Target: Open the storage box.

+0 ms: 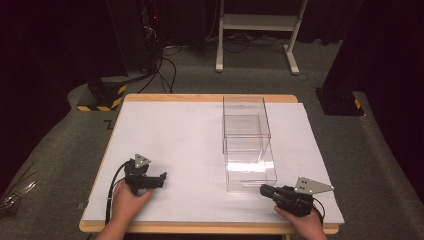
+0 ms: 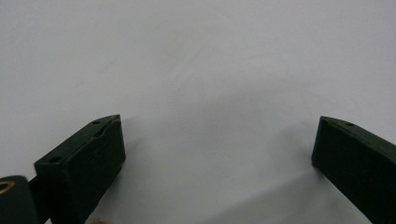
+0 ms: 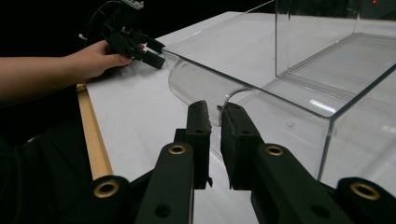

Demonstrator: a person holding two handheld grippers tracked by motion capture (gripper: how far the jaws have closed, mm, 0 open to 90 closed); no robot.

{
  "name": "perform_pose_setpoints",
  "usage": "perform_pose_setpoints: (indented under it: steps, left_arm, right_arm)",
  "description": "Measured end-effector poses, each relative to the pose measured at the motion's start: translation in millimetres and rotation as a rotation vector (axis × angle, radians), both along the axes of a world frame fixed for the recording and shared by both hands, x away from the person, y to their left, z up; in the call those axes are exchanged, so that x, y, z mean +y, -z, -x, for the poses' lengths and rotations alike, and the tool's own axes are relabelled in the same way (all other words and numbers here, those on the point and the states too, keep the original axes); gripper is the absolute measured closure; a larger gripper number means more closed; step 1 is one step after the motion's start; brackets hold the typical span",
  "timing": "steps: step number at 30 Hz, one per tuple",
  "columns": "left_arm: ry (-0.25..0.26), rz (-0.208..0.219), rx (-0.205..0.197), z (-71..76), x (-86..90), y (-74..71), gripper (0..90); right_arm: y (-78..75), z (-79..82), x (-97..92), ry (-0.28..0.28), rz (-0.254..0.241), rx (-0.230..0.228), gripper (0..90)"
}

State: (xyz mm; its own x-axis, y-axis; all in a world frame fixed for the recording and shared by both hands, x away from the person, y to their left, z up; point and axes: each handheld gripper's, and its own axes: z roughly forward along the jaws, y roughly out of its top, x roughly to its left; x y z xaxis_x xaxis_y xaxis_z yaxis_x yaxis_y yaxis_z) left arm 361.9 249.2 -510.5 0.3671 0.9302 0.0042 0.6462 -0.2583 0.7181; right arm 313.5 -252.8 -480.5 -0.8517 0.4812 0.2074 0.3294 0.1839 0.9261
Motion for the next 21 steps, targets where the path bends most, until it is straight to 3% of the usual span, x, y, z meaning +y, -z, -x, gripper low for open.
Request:
perform_pose_setpoints:
  steps: [13,21]
  left_arm:
    - [0.0,0.0,0.0,0.0,0.0,0.0,2.9]
    - [0.0,0.0,0.0,0.0,0.0,0.0,2.9]
  right_arm:
    - [-12.7,5.6,-12.5,0.061,-0.076,-0.068,80.2]
    - [-16.9,3.4,-14.5,0.116,-0.075,-0.108,77.9]
